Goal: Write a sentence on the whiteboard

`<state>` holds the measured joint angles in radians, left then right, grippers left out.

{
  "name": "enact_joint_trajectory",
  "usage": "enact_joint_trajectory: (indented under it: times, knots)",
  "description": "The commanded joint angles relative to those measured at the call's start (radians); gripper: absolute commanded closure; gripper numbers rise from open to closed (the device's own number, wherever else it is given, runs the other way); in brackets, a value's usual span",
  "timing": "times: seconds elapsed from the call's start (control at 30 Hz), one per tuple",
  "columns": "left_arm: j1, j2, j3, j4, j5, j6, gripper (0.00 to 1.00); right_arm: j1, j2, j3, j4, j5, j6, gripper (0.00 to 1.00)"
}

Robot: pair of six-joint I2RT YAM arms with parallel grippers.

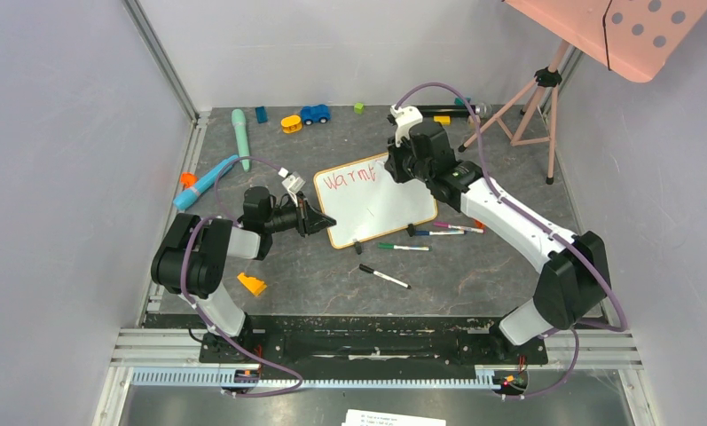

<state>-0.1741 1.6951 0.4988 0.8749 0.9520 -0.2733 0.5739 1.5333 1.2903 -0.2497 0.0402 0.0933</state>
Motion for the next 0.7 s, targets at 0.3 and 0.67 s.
enact_joint_trajectory:
  times: [0.3, 0.67]
  knots:
    - [0.005, -0.001, 0.012, 0.006, -0.079, 0.057, 0.92, -0.002, -0.003, -0.022, 0.035, -0.005, -0.002, 1.00]
    - [0.005, -0.001, 0.012, 0.006, -0.078, 0.057, 0.92, -0.002, -0.046, -0.126, 0.046, -0.011, 0.011, 1.00]
